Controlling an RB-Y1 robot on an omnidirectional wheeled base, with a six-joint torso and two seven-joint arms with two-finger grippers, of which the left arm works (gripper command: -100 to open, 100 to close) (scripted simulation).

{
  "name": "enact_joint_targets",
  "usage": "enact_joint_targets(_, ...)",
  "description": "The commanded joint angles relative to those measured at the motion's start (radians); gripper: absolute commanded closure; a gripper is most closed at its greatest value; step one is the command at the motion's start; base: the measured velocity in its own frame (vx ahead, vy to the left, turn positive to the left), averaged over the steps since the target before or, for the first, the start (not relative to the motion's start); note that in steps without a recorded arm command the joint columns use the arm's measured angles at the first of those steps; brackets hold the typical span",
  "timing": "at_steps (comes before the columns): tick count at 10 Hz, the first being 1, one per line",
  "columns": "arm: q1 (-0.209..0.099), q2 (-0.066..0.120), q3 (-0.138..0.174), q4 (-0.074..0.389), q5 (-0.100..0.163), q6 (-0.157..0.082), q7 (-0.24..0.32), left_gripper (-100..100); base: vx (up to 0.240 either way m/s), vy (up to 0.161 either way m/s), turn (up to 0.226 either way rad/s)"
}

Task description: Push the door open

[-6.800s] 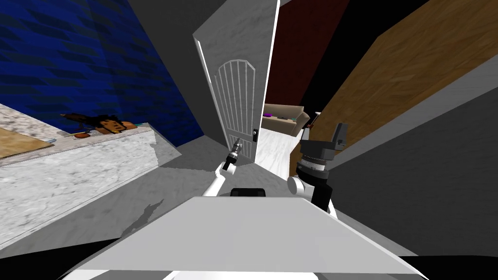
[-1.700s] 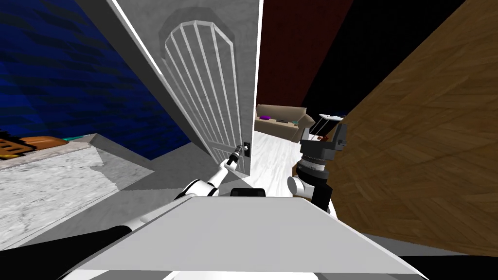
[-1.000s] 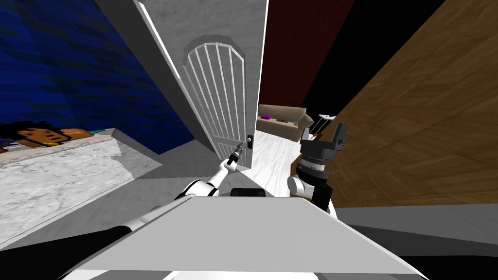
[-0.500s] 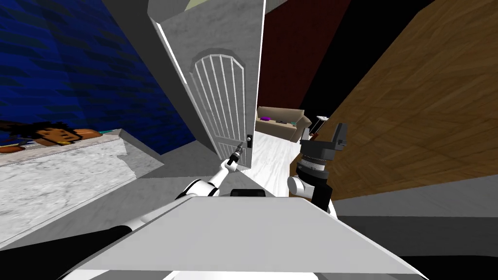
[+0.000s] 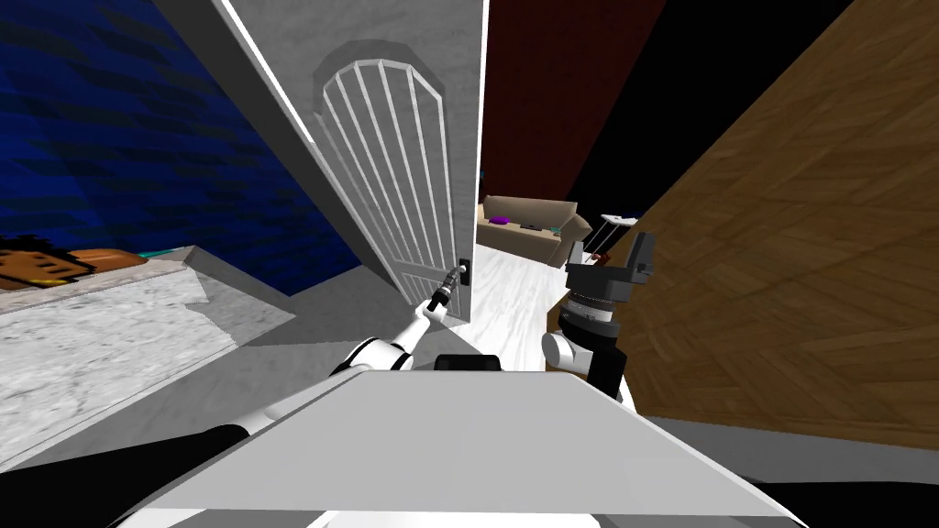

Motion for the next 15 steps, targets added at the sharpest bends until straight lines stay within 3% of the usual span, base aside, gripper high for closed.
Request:
enact_joint_targets(1, 0.002, -0.003, 0.004, -0.002, 0.001, -0.001, -0.003, -100, 0.172, -0.075, -0.023)
enact_joint_targets(5, -0.001, -0.013, 0.01, 0.005, 0.002, -0.007, -0.007, -100, 0.148, -0.062, -0.015)
enact_joint_targets(6, -0.001, -0.013, 0.01, 0.005, 0.002, -0.007, -0.007, 100, -0.009, 0.004, 0.004)
enact_joint_targets(11, -0.001, -0.013, 0.01, 0.005, 0.002, -0.007, -0.007, 100, -0.014, 0.006, -0.002)
enact_joint_targets(15, 0.002, -0.001, 0.034, 0.009, 0.009, -0.004, -0.017, 100, 0.138, -0.092, 0.036)
